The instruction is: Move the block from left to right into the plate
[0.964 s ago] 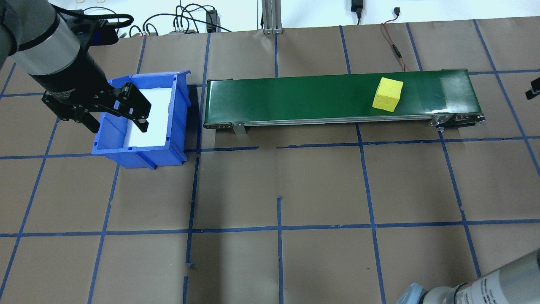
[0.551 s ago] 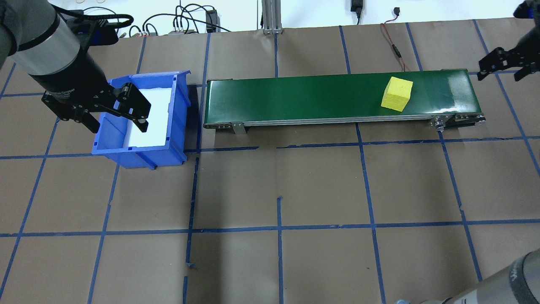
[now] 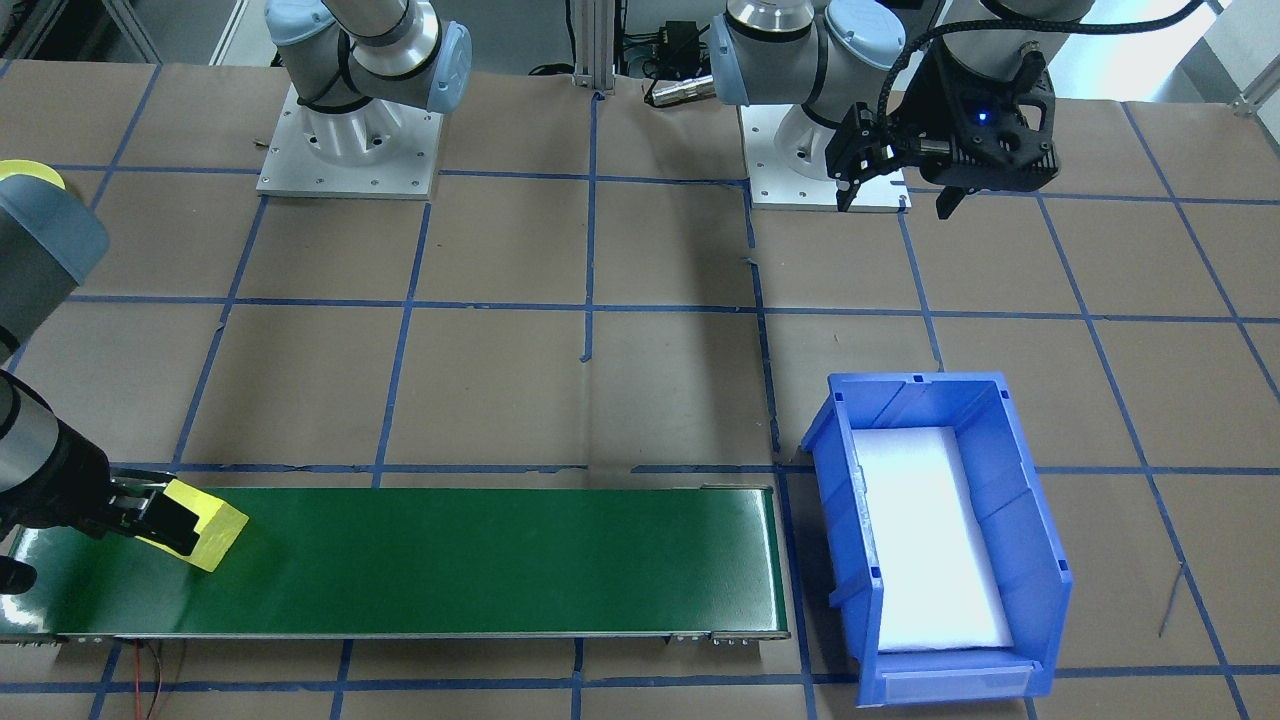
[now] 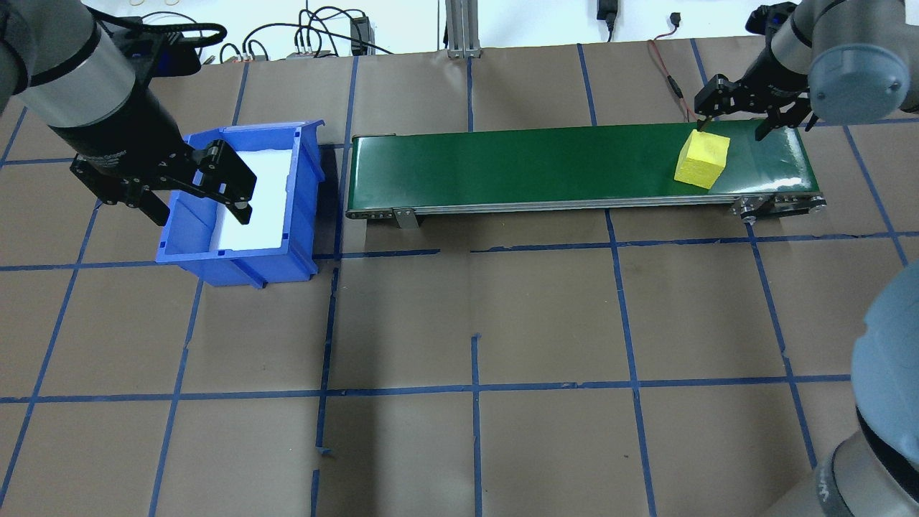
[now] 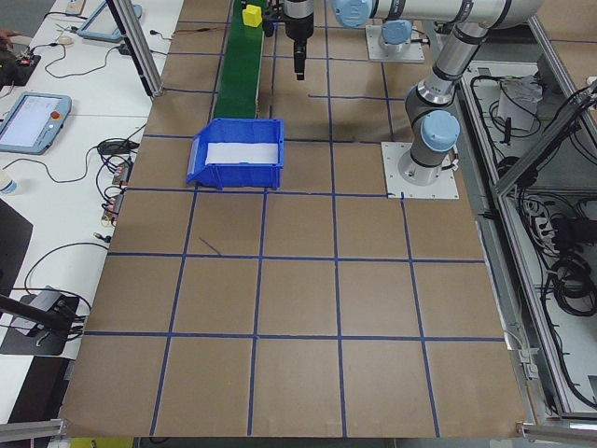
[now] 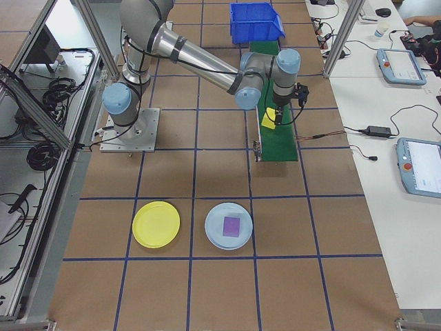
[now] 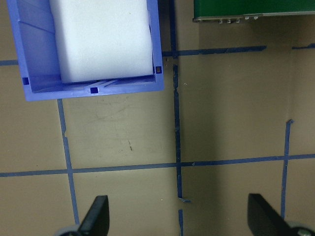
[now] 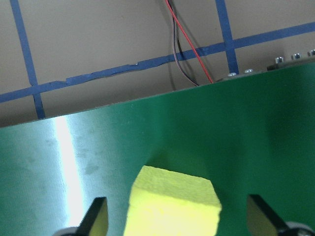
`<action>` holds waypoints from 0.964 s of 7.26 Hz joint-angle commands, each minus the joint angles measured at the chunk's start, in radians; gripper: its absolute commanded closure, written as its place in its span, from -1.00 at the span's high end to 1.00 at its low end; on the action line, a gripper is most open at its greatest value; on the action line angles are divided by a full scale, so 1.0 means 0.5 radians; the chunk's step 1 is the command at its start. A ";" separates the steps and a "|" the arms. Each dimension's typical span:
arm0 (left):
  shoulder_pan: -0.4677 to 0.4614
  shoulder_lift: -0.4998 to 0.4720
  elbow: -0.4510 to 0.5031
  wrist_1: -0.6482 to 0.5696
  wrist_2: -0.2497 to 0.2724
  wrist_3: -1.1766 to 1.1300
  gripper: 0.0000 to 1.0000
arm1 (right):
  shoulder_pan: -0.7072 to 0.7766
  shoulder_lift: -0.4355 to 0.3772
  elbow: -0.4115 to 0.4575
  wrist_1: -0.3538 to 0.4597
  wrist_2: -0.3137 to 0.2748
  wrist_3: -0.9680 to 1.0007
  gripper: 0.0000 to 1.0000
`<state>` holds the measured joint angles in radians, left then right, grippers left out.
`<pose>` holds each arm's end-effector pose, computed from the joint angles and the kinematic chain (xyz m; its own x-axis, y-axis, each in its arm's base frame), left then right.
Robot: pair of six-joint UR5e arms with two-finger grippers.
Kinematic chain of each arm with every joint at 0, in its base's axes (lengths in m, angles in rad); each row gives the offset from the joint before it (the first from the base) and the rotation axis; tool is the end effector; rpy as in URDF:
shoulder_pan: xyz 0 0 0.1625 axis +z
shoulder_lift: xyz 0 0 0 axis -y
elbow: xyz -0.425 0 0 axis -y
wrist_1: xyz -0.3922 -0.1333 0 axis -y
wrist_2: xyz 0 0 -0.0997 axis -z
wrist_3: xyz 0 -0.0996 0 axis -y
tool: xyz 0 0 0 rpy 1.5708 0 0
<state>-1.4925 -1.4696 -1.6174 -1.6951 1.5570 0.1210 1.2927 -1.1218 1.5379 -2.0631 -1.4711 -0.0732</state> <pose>-0.0998 -0.4504 0.5004 -0.9989 0.0415 0.0221 0.0429 0.9968 0.0675 -0.0408 -0.6645 0.2956 -0.9763 0.1950 -0.0934 0.2029 0.9757 -0.0832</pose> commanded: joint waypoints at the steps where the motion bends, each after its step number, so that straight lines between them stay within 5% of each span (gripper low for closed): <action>1: 0.000 0.000 0.001 0.000 0.000 0.000 1.00 | 0.007 0.059 0.010 -0.031 0.049 0.024 1.00; 4: 0.000 0.000 0.001 0.000 0.000 0.000 1.00 | 0.004 0.081 0.069 -0.019 0.013 -0.001 0.88; 5: 0.000 0.000 0.001 0.000 0.000 0.000 1.00 | 0.004 0.066 0.072 -0.006 -0.094 -0.013 0.64; 6: 0.000 0.000 0.001 0.000 0.000 0.000 1.00 | 0.004 0.062 0.069 0.000 -0.165 -0.016 0.00; 7: 0.000 0.000 0.001 0.000 0.000 0.000 1.00 | -0.002 0.056 0.054 0.000 -0.169 -0.013 -0.35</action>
<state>-1.4926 -1.4695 -1.6168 -1.6951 1.5570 0.1212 1.2939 -1.0900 1.5703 -2.0652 -1.5353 -0.0793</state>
